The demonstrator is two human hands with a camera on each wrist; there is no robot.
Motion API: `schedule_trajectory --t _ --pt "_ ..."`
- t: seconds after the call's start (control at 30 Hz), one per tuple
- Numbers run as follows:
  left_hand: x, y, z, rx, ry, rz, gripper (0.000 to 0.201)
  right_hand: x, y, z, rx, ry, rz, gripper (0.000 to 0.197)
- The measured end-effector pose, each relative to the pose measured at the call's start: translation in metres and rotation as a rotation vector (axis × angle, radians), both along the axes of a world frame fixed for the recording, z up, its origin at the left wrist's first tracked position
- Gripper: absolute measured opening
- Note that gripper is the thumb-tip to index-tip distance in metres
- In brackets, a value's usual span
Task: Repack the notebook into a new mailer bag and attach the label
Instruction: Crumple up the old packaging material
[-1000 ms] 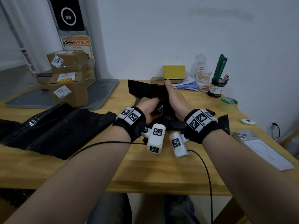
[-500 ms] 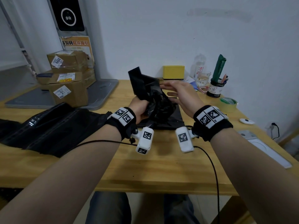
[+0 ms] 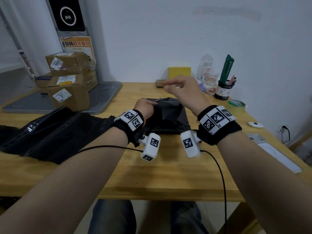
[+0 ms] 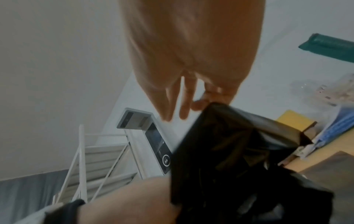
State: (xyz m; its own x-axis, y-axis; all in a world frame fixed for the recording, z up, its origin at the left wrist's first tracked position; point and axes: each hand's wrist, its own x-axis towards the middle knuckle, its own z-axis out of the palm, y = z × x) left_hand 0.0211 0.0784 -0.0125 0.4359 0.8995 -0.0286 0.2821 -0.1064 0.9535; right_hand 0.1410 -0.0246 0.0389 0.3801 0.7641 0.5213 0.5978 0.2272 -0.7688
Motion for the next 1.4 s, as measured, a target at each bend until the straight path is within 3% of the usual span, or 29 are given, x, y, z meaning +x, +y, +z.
schedule_trajectory --t 0.17,0.3,0.37,0.47,0.57,0.67,0.73,0.8,0.87,0.93,1.2,1.4 --pt "-0.001 -0.013 0.014 -0.031 -0.042 -0.098 0.046 0.01 0.007 -0.024 -0.424 -0.004 -0.013 0.055" --pt "-0.006 -0.017 0.018 -0.163 -0.168 -0.127 0.014 0.013 0.004 -0.039 -0.48 0.057 -0.032 0.074" --pt "-0.007 -0.016 0.016 -0.221 -0.234 -0.156 0.022 0.015 0.004 -0.045 -0.493 0.087 -0.025 0.06" --pt "-0.006 -0.017 0.016 -0.245 -0.298 -0.206 0.031 0.019 0.004 -0.053 -0.507 0.13 -0.035 0.014" --pt "-0.005 -0.016 0.016 -0.193 -0.257 -0.214 0.03 0.021 0.003 -0.056 -0.454 0.194 -0.099 0.022" --pt "-0.003 -0.012 0.014 -0.065 -0.222 -0.081 0.028 0.026 0.003 -0.055 -0.425 0.209 -0.175 0.03" --pt "-0.001 -0.011 0.017 0.095 -0.252 -0.031 0.027 0.026 0.001 -0.052 -0.447 0.181 -0.184 0.024" --pt "0.002 -0.009 0.019 0.185 -0.263 -0.09 0.03 0.024 -0.002 -0.047 -0.458 0.16 -0.134 0.015" --pt "0.005 -0.012 0.02 0.152 -0.236 -0.204 0.037 0.019 -0.007 -0.041 -0.423 0.173 -0.084 0.005" --pt "0.006 -0.012 0.018 0.096 -0.17 -0.257 0.042 0.016 -0.009 -0.036 -0.377 0.194 -0.057 0.011" --pt "0.001 -0.008 0.009 0.024 -0.008 -0.264 0.034 0.017 -0.007 -0.042 -0.278 0.2 -0.102 0.011" --pt "-0.003 0.006 -0.003 0.004 -0.019 -0.281 0.029 0.014 -0.005 -0.044 -0.25 0.237 -0.104 0.01"
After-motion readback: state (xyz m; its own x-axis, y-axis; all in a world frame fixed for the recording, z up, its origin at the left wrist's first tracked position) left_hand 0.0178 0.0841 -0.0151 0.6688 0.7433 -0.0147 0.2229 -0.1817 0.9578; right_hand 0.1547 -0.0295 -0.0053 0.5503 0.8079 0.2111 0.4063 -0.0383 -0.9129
